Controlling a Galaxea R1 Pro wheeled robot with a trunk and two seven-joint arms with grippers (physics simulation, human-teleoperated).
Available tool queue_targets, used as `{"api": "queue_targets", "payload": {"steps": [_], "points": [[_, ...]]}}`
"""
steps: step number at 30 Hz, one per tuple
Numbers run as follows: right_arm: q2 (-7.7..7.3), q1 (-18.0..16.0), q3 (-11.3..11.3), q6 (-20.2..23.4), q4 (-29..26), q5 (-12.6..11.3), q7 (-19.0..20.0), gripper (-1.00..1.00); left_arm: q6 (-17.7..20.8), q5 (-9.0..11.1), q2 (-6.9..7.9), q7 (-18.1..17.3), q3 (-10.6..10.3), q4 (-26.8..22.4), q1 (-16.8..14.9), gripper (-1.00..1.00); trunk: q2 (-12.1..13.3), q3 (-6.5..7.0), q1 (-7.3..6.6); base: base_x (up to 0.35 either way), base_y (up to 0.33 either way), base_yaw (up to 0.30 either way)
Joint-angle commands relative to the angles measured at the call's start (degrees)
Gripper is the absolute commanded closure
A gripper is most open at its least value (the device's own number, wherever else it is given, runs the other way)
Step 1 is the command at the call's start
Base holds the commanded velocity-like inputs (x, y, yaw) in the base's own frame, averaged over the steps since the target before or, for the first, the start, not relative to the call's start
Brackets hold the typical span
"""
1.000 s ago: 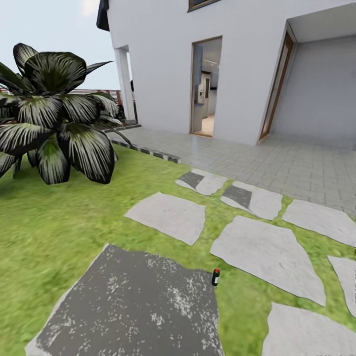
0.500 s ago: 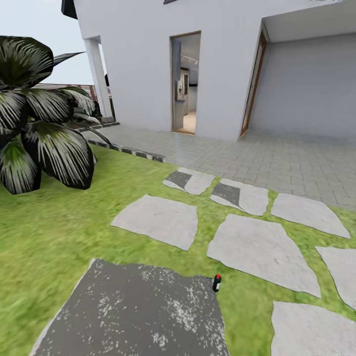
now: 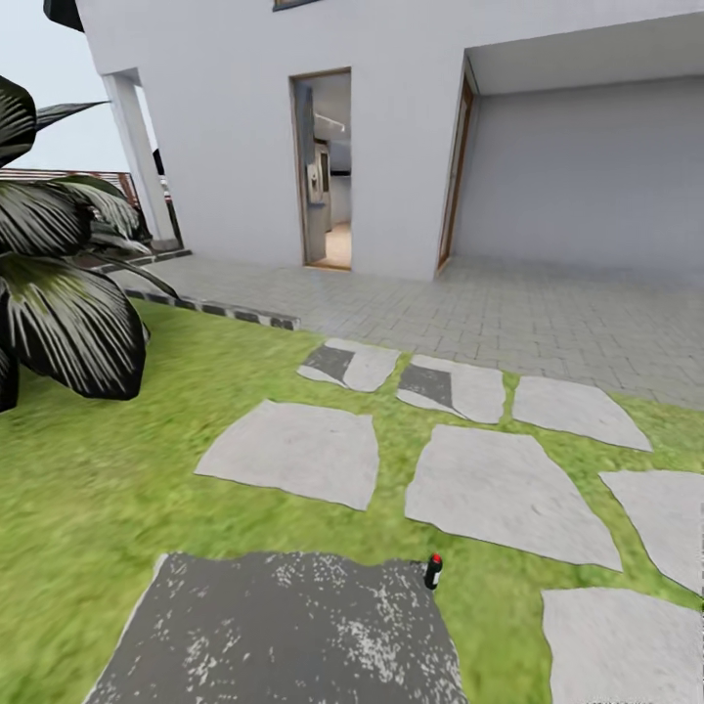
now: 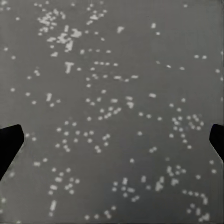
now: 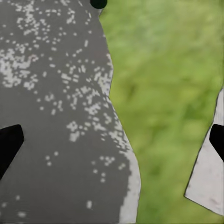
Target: In the garden, pick up the pesticide atomizer on the floor and spray pesticide onto both trees until each tree trunk is fully covered.
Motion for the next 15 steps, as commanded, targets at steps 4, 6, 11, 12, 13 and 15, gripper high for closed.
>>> {"api": "queue_targets", "payload": {"steps": [4, 6, 11, 12, 13, 15], "points": [[-0.01, -0.1, 0.0, -0.2, 0.0, 0.1, 0.0, -1.00, -0.2, 0.0, -0.01, 0.1, 0.0, 0.0, 0.0, -1.00, 0.0, -0.05, 0.01, 0.164, 0.304, -0.261], [-0.01, 0.0, 0.0, -0.2, 0.0, 0.1, 0.0, -1.00, -0.2, 0.0, -0.01, 0.1, 0.0, 0.0, 0.0, -1.00, 0.0, -0.05, 0.01, 0.164, 0.303, -0.261], [-0.01, 0.0, 0.0, -0.2, 0.0, 0.1, 0.0, -1.00, -0.2, 0.0, -0.01, 0.1, 0.0, 0.0, 0.0, -1.00, 0.0, -0.05, 0.01, 0.164, 0.283, -0.261], [-0.01, 0.0, 0.0, -0.2, 0.0, 0.1, 0.0, -1.00, -0.2, 0.0, -0.01, 0.1, 0.0, 0.0, 0.0, -1.00, 0.0, -0.05, 0.01, 0.163, 0.205, -0.261], [-0.01, 0.0, 0.0, -0.2, 0.0, 0.1, 0.0, -1.00, -0.2, -0.1, -0.01, 0.1, 0.0, 0.0, 0.0, -1.00, 0.0, -0.05, 0.01, 0.162, 0.191, -0.261], [-0.01, -0.1, 0.0, -0.2, 0.0, 0.1, 0.0, -1.00, -0.2, 0.0, -0.01, 0.1, 0.0, 0.0, 0.0, -1.00, 0.0, -0.05, 0.01, 0.157, 0.154, -0.261]]}}
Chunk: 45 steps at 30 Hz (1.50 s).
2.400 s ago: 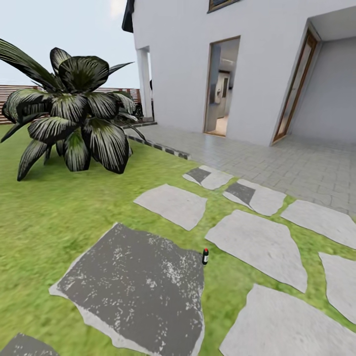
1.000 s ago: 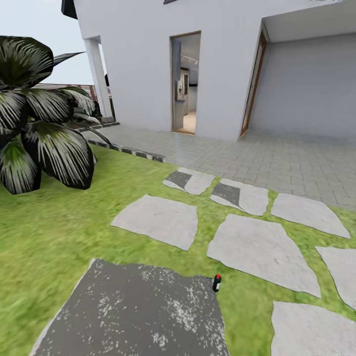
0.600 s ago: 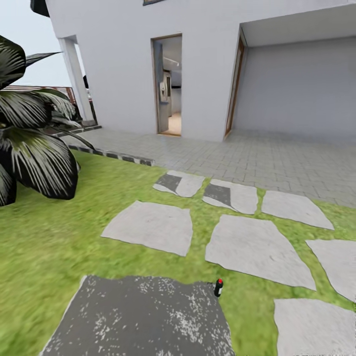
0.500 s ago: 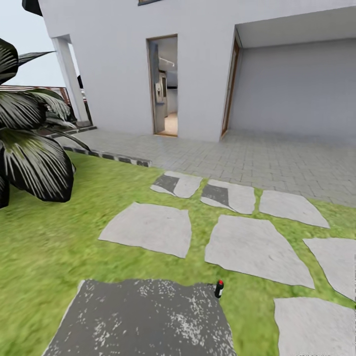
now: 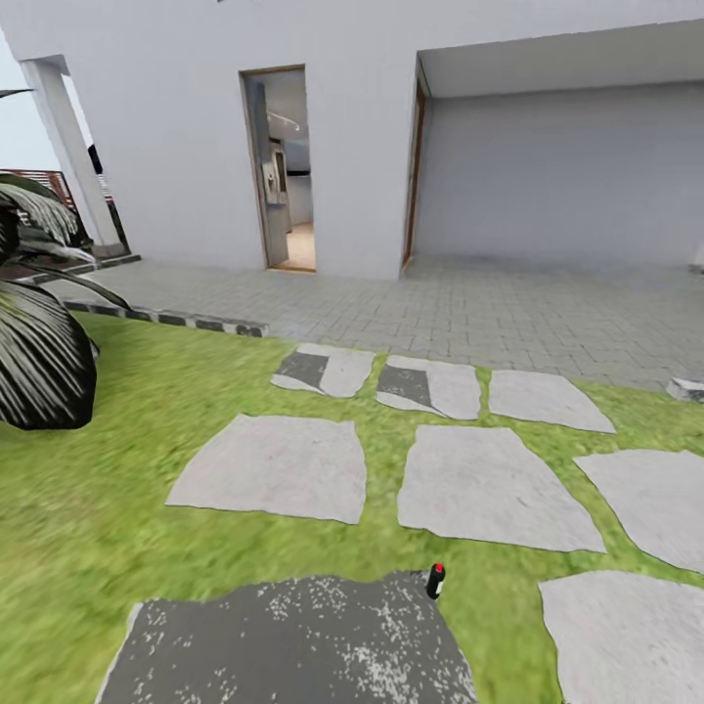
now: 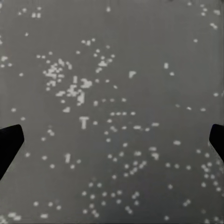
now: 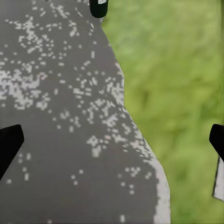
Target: In the garden, pick up the pesticide atomizer on the floor and spray pesticide onto both trees until each tree trunk is fully covered.
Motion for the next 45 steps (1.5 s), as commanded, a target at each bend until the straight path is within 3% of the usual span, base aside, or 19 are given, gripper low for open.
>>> {"api": "queue_targets", "payload": {"steps": [1, 45], "points": [[-0.01, 0.0, 0.0, -0.2, 0.1, 0.1, 0.0, -1.00, -0.2, 0.0, -0.01, 0.1, 0.1, 0.0, 0.0, -1.00, 0.0, -0.05, 0.00, 0.152, 0.136, -0.261], [-0.01, -0.1, 0.0, -0.2, 0.1, 0.1, 0.0, -1.00, -0.2, -0.1, 0.08, 0.1, 0.1, 0.0, 0.0, -1.00, 0.0, -0.05, 0.00, 0.022, 0.012, -0.261]]}}
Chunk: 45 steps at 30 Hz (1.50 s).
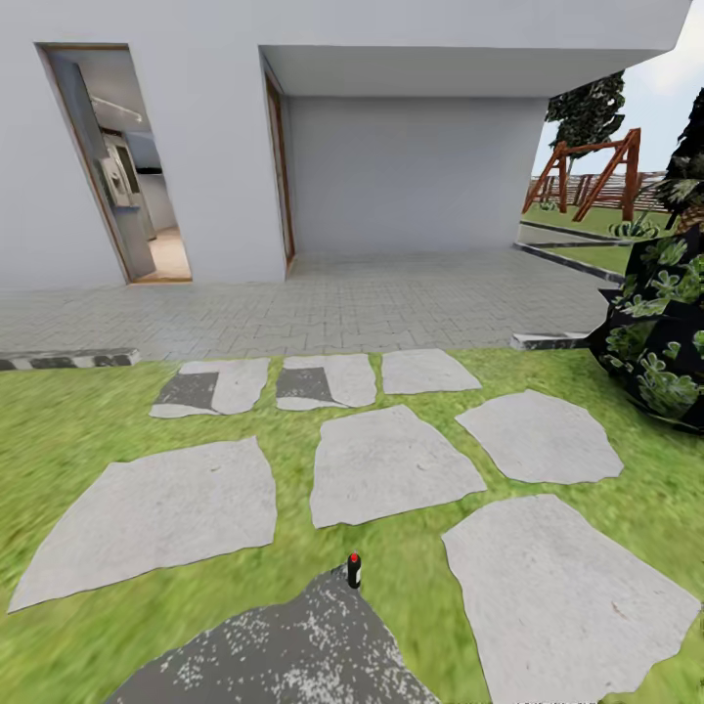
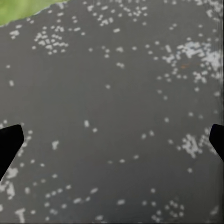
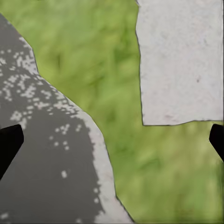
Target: In the garden, pick up the pesticide atomizer on the floor and spray pesticide onto both trees until each tree trunk is fully covered.
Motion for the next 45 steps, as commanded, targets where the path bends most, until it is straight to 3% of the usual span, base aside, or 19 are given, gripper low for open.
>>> {"api": "queue_targets", "payload": {"steps": [1, 5, 7, 11, 17, 25, 27, 32, 34, 38, 39, 41, 42, 45], "points": [[-0.01, 0.0, 0.0, -0.2, 0.1, 0.1, 0.0, -1.00, -0.2, 0.0, 0.02, 0.1, 0.1, 0.0, 0.0, -1.00, 0.0, -0.05, 0.00, 0.172, 0.005, -0.261], [0.01, 0.0, 0.0, -0.1, 0.1, 0.0, 0.0, -1.00, -0.2, -0.1, 0.40, 0.1, 0.1, 0.0, 0.0, -1.00, 0.0, -0.05, 0.00, 0.272, 0.055, -0.261], [0.48, 0.0, 0.0, -0.1, 0.1, 0.0, 0.0, -1.00, -0.3, 0.3, 1.28, 0.2, 0.1, 0.6, 0.0, -1.00, 0.0, -0.05, 0.00, 0.314, 0.084, -0.242], [0.66, 0.0, 0.0, -0.1, 0.1, -0.1, 0.2, -1.00, -4.0, 2.7, 2.01, 0.1, 0.1, 3.3, 0.0, -1.00, 0.0, -0.05, 0.00, 0.319, 0.086, -0.096], [0.12, 0.0, -0.1, -0.1, 0.1, 0.0, 0.1, -1.00, -6.6, 4.5, 2.78, 0.1, 0.1, 4.1, -0.1, -1.00, 0.0, -0.05, 0.00, 0.331, 0.026, -0.013], [-0.19, 0.0, -0.2, -1.1, 0.2, 0.1, -0.1, -1.00, -6.7, 4.5, 2.21, 0.1, -0.2, 4.1, 0.0, -1.00, 0.0, -0.05, 0.00, 0.302, -0.139, 0.000], [-1.06, 0.0, -0.1, -1.3, 0.9, 0.1, -0.1, -1.00, -6.7, 4.4, 2.00, 0.0, -0.4, 3.5, -0.1, -1.00, 0.0, -0.05, 0.00, 0.256, -0.152, 0.000], [-1.83, 0.0, -0.2, -1.6, 1.2, 0.0, -0.2, -1.00, -6.4, 4.0, 0.62, -0.1, -0.6, 3.1, -0.5, -1.00, 0.0, -0.05, 0.00, 0.094, -0.057, 0.000], [-1.95, 0.0, -0.2, -1.5, 1.2, 0.0, -0.2, -1.00, -6.1, 4.1, 0.75, 0.0, -0.6, 2.7, -0.9, -1.00, 0.0, -0.05, 0.00, 0.012, -0.007, 0.000], [-1.96, -0.1, -0.4, -1.5, 0.4, -0.1, -0.2, -1.00, -5.8, 4.0, 0.67, -0.1, -0.6, 1.0, -4.5, -1.00, 0.0, -0.05, 0.00, 0.003, -0.002, 0.000], [-1.95, -0.1, -0.4, -1.5, -1.1, -0.1, -0.2, -1.00, -5.4, 3.9, 0.52, -0.1, -0.7, 0.4, -7.2, -1.00, 0.0, -0.05, 0.00, 0.000, 0.000, 0.000], [-2.02, -1.0, -0.4, -1.4, -6.7, -0.1, -0.2, -1.00, -3.3, 3.8, 0.27, -0.1, -0.7, 0.0, -12.5, -1.00, 0.0, -0.05, 0.00, 0.000, 0.000, 0.000], [-2.04, -1.4, -0.4, -1.4, -8.1, -0.1, -0.1, -1.00, -2.7, 3.8, 0.23, -0.1, -0.7, -0.1, -13.5, -1.00, 0.0, -0.05, 0.00, 0.000, 0.000, 0.000], [-2.07, -5.8, -0.4, 0.1, -16.8, 0.0, -0.1, -1.00, 0.8, 3.5, 0.11, 0.0, -0.7, -0.7, -19.0, -1.00, 0.0, -0.05, 0.00, 0.000, 0.000, 0.000]]}}
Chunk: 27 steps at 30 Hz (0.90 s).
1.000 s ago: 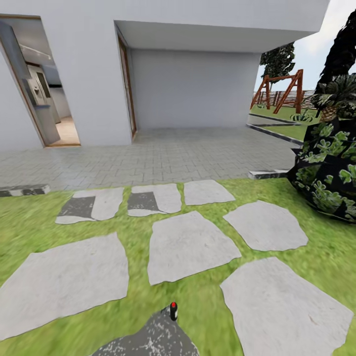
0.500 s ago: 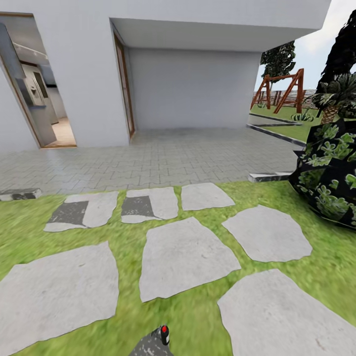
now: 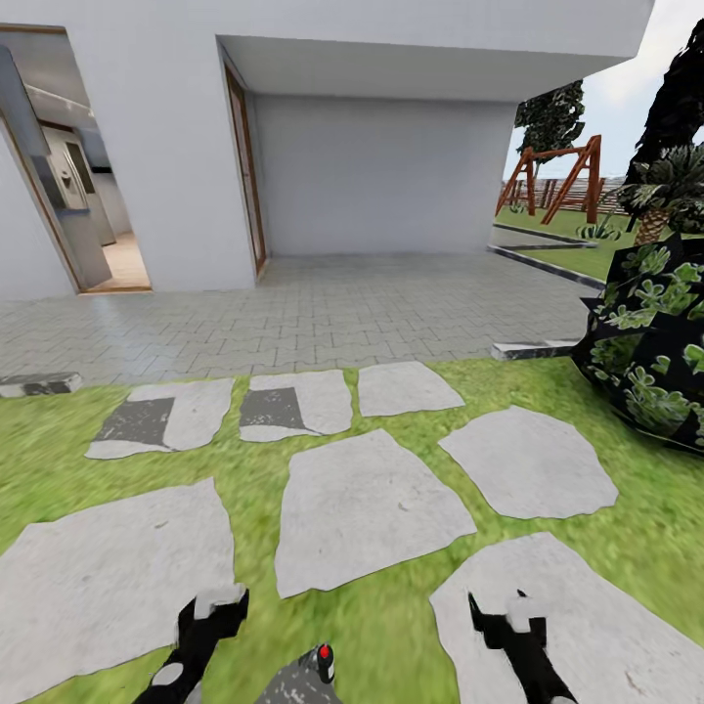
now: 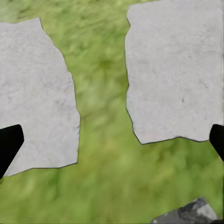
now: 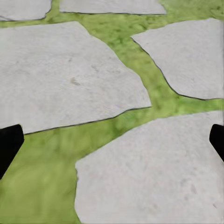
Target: In the garden, pick up the pesticide atomizer on the floor and spray pesticide onto both trees until each tree trunk is fully covered.
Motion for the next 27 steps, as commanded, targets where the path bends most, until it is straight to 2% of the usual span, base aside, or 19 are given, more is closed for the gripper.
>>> {"api": "queue_targets", "payload": {"steps": [1, 2, 3, 4, 8, 13, 17, 27], "points": [[0.00, -0.8, 0.0, 0.3, -0.7, 0.1, 0.0, -1.00, 0.1, 0.3, -0.01, 0.0, -0.1, 0.0, -0.6, -1.00, 0.0, -0.07, -0.01, 0.000, 0.000, 0.000], [0.03, -2.6, 0.0, 1.7, -1.6, 0.1, 0.0, -1.00, 0.4, 0.2, -0.08, 0.0, -0.1, -0.2, -1.5, -1.00, 0.0, -0.07, -0.01, 0.000, 0.000, 0.000], [0.08, -6.3, 0.0, 5.3, -2.1, 0.1, -0.1, -1.00, 0.7, -0.3, -0.14, 0.0, -0.2, -0.3, -2.8, -1.00, 0.0, -0.07, -0.01, 0.000, 0.000, 0.000], [0.09, -8.5, 0.0, 7.6, -2.2, 0.1, -0.1, -1.00, 0.8, -0.7, -0.13, 0.0, -0.2, -0.3, -3.3, -1.00, 0.0, -0.07, -0.01, 0.000, 0.000, 0.000], [0.04, -13.1, 0.0, 13.7, -1.8, -0.2, 0.2, -1.00, 1.0, -1.7, 0.17, 0.0, -0.3, -0.2, -4.0, -1.00, 0.0, -0.07, -0.01, 0.000, 0.000, 0.000], [0.14, -14.3, 0.3, 15.3, -1.5, -0.1, 0.5, -1.00, 0.9, -2.3, 0.15, 0.0, -0.4, -0.2, -3.9, -1.00, 0.0, -0.07, -0.01, 0.000, 0.000, 0.000], [0.20, -14.4, 0.4, 15.6, -1.3, 0.1, 0.4, -1.00, 1.0, -3.9, 0.35, -0.1, -0.4, -0.2, -3.8, -1.00, 0.0, -0.07, -0.01, 0.000, 0.000, -0.060], [0.03, -14.5, 0.2, 15.7, -1.5, 0.0, 0.4, -1.00, 0.9, -4.3, 0.22, 0.0, -0.4, -0.2, -4.0, -1.00, 0.0, -0.06, -0.01, 0.000, -0.167, -0.265]]}}
